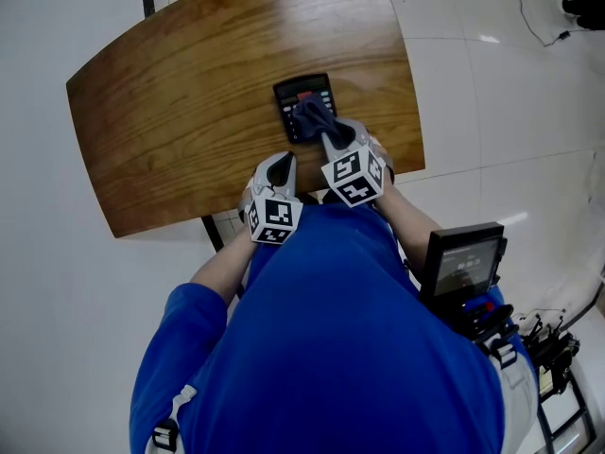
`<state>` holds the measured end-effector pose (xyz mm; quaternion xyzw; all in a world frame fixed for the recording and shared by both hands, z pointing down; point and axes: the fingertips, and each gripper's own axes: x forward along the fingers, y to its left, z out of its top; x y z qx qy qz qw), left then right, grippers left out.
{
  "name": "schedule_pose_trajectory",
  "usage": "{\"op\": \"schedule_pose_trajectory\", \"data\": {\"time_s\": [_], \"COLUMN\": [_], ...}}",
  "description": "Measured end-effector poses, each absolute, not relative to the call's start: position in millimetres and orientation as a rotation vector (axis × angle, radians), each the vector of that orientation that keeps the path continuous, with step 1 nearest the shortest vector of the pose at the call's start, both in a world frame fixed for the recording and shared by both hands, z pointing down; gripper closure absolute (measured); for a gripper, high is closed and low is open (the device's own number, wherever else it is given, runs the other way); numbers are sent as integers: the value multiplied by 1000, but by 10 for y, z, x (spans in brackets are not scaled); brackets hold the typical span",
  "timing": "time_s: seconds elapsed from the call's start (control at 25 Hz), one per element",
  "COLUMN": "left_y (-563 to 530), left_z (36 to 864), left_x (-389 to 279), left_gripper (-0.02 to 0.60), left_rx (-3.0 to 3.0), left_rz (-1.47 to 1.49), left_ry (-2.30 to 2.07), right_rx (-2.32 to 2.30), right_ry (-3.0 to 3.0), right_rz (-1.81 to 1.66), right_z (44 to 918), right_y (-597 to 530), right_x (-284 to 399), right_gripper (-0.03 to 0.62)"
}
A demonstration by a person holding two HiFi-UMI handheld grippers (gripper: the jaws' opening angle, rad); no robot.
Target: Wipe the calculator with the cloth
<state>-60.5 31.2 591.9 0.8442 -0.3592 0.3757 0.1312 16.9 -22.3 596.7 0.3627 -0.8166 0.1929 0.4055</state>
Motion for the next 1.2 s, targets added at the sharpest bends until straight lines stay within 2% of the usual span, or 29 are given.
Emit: {"op": "schedule_pose_trajectory", "data": {"time_s": [0.52, 1.2], "left_y": [290, 297], "left_z": [5975, 5818], "left_x": [-542, -808], "left_gripper": [575, 575], "left_rx": [2468, 2406], "left_rz": [1081, 1079], "left_ry": [-1035, -1179], "right_rx": [1005, 992], "right_ry": [-1986, -2053], "right_rz": [506, 467], "right_z": [6052, 5861], "right_y": [-268, -598], "right_x": [542, 244], "right_gripper": [526, 526]}}
